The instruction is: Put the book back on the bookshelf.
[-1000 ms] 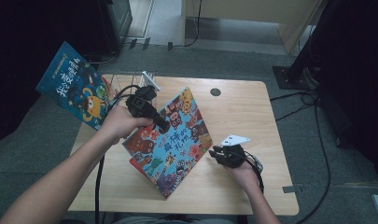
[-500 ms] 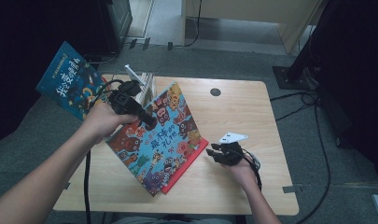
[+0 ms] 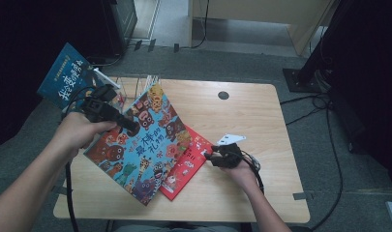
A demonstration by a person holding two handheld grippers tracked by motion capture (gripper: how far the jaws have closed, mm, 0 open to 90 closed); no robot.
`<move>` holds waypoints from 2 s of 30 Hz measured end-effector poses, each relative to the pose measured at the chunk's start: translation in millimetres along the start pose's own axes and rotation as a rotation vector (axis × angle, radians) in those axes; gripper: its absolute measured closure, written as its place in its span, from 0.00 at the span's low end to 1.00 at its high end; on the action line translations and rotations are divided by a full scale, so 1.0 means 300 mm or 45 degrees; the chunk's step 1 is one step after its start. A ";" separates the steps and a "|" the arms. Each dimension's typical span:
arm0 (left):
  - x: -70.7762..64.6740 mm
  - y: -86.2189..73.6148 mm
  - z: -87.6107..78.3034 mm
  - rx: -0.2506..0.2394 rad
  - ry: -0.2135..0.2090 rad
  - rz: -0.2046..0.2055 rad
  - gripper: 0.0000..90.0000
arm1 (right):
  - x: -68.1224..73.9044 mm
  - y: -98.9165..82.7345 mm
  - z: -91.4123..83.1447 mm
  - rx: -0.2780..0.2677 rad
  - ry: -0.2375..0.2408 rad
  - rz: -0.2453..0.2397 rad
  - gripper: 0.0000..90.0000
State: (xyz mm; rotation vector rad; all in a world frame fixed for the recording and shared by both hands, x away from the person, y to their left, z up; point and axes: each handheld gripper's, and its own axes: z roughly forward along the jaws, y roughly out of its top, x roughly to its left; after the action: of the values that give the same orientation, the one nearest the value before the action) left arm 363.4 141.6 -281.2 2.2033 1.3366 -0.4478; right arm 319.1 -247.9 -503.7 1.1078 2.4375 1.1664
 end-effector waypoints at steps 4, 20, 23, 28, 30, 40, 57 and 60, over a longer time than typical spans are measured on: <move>0.025 -0.038 -0.033 -0.022 -0.004 -0.030 0.91 | 0.008 0.009 0.021 -0.006 0.014 -0.014 0.57; 0.153 -0.221 -0.194 -0.148 0.027 -0.199 0.90 | 0.028 0.052 0.081 -0.006 0.057 -0.062 0.57; 0.174 -0.237 -0.223 -0.160 0.041 -0.225 0.90 | 0.029 0.053 0.087 -0.013 0.068 -0.062 0.56; 0.210 -0.249 -0.261 -0.171 0.086 -0.268 0.90 | 0.033 0.056 0.089 -0.007 0.063 -0.084 0.56; 0.224 -0.252 -0.278 -0.178 0.103 -0.284 0.90 | 0.033 0.055 0.089 -0.008 0.064 -0.082 0.56; 0.286 -0.245 -0.357 -0.214 0.170 -0.357 0.90 | 0.034 0.052 0.089 -0.014 0.061 -0.087 0.57; 0.349 -0.165 -0.464 -0.271 0.254 -0.455 0.90 | 0.034 0.050 0.089 -0.019 0.060 -0.092 0.57; 0.354 -0.145 -0.485 -0.273 0.267 -0.472 0.90 | 0.034 0.050 0.089 -0.023 0.057 -0.093 0.56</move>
State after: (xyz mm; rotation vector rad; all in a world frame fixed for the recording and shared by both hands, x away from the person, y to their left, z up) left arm 375.1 319.3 -230.4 1.8695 1.8265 -0.1935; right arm 332.9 -219.2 -509.0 0.9890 2.4734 1.2011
